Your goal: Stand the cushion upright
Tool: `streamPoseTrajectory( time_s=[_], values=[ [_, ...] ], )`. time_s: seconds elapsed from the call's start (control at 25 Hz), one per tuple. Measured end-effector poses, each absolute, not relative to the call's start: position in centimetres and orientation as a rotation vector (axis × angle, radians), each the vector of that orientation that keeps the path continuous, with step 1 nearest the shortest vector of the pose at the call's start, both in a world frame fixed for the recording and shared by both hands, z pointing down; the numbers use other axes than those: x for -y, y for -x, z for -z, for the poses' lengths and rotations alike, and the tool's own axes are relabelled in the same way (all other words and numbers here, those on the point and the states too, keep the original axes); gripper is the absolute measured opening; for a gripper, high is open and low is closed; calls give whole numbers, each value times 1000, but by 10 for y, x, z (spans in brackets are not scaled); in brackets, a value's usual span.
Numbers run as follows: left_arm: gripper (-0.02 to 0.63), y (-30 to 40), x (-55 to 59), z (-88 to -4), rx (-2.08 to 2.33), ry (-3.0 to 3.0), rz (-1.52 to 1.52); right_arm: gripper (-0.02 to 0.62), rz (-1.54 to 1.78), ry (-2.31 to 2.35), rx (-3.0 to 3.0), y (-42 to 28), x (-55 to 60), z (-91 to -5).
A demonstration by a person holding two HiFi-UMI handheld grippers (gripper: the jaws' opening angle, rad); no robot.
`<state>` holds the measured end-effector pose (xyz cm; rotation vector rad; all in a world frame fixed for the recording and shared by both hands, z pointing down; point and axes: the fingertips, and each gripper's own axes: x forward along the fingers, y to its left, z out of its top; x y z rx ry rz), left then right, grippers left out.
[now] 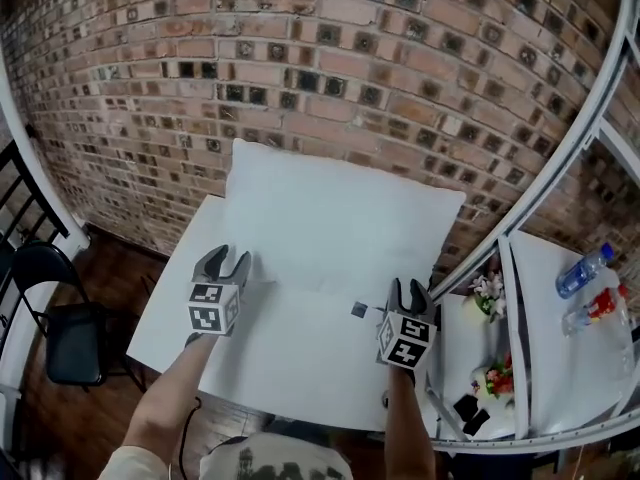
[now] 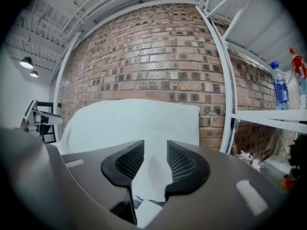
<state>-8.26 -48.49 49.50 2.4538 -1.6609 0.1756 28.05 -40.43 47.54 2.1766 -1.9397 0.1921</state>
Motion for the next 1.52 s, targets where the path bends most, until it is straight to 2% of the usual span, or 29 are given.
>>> streamPoseTrajectory(
  time_s=[0.8, 0.96, 1.16, 1.52],
  values=[
    [170, 63, 334, -453, 1528, -2585, 21, 86, -136, -2071, 2099, -171, 294, -454],
    [95, 43, 293, -445, 1442, -2652, 51, 71, -95, -2043, 2149, -140, 267, -445],
    [94, 23, 246, -441, 1346, -2698, 89, 47, -86, -2033, 2228, -106, 231, -433],
    [28, 17, 184, -440, 1293, -2704, 91, 8, -49, -1923, 2364, -52, 169, -421]
  ],
)
